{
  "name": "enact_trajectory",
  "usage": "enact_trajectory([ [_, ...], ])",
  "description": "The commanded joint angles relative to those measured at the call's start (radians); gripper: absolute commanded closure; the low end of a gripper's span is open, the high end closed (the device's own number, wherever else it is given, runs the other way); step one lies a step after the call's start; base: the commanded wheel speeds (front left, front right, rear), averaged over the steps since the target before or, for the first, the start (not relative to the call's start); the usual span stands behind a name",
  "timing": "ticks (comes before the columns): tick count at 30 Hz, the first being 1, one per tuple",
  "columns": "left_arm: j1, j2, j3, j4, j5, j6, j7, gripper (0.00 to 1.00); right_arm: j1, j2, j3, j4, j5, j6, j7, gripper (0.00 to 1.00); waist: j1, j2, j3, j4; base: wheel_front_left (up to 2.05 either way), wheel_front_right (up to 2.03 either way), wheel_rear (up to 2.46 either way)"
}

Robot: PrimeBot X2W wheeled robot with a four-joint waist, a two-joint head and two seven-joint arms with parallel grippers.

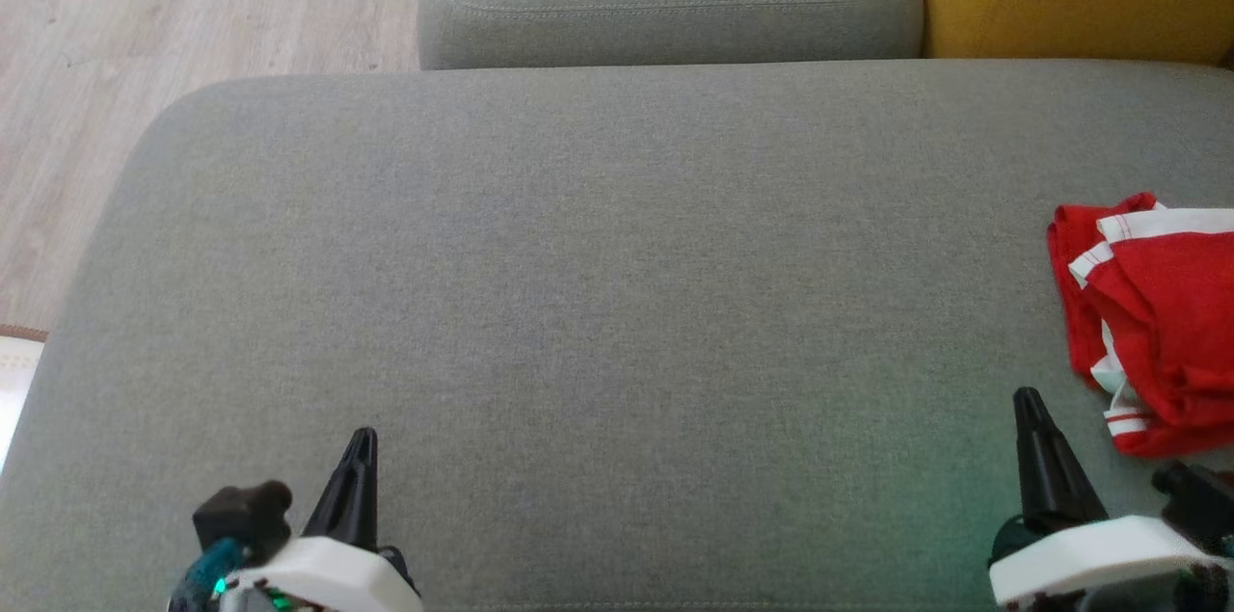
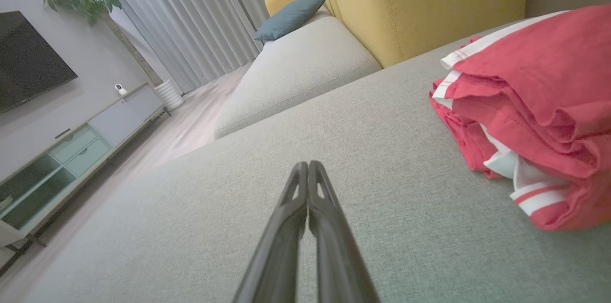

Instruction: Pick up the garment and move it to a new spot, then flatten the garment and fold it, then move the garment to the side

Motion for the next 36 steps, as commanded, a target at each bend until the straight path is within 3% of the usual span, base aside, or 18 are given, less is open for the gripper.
enact_trajectory([
  [1,-0.058,0.005,0.031,-0.027,-0.032,-0.009,0.006,1.00,-0.051,-0.016,0.003,-0.026,0.035,-0.001,0.001,1.00,0.0000,0.0000,0.000,-0.001,0.00,0.00,0.00],
  [36,-0.107,-0.028,0.146,-0.002,-0.449,-0.098,0.094,1.00,-0.130,-0.027,-0.004,0.045,0.447,-0.003,0.028,1.00,0.0000,0.0000,0.007,-0.019,0.00,0.00,0.00],
])
